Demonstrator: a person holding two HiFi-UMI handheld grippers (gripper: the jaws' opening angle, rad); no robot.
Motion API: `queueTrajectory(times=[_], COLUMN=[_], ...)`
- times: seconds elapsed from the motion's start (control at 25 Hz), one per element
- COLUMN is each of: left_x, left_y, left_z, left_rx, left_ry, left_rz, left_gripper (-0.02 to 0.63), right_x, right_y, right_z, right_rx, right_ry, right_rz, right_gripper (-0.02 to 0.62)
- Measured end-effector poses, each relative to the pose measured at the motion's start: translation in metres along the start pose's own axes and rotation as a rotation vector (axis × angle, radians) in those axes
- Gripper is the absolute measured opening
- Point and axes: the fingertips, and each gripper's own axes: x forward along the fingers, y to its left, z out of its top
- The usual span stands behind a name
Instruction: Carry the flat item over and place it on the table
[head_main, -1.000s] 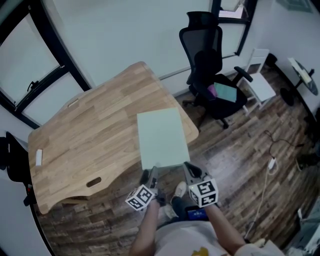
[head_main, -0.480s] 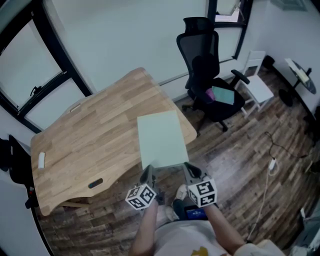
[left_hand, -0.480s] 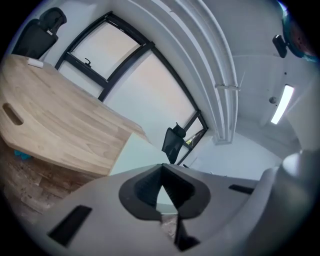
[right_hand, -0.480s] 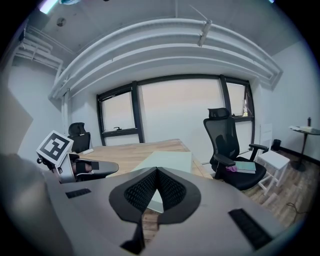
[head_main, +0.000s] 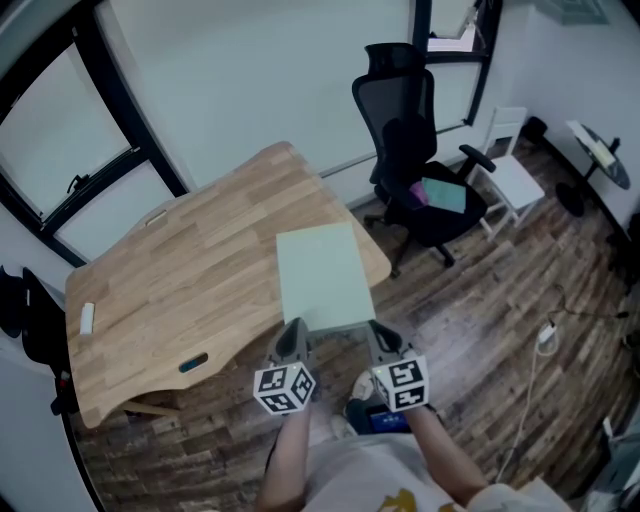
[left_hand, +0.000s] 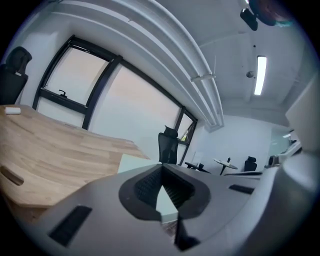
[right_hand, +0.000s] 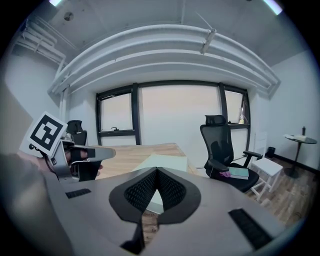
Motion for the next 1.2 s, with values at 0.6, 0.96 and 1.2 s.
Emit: queueTrajectory(times=[0.6,0.96,1.2], left_x=[-0.007,-0.013,-0.015], left_y=[-0.012,-0.017,-0.014], left_z=[0.018,0.016,0.015], left_rx=[0.153,0.167,0.171], left_ry=[-0.008,-0.021,-0.031], left_rz=[0.007,-0.022,-0.005], left_gripper=[0.002,0.002,0.002], right_x=[-0.018,-0.020,-0.019], right_y=[-0.001,0.003,0.005], right_z=[0.019,0.018,0.018], right_rx=[-0.022,-0.034,-0.026], right_ry=[-0.040,-0.021,-0.038], right_rz=[-0.007,-0.017,-0.013], right_gripper=[-0.002,-0.003,-0.003])
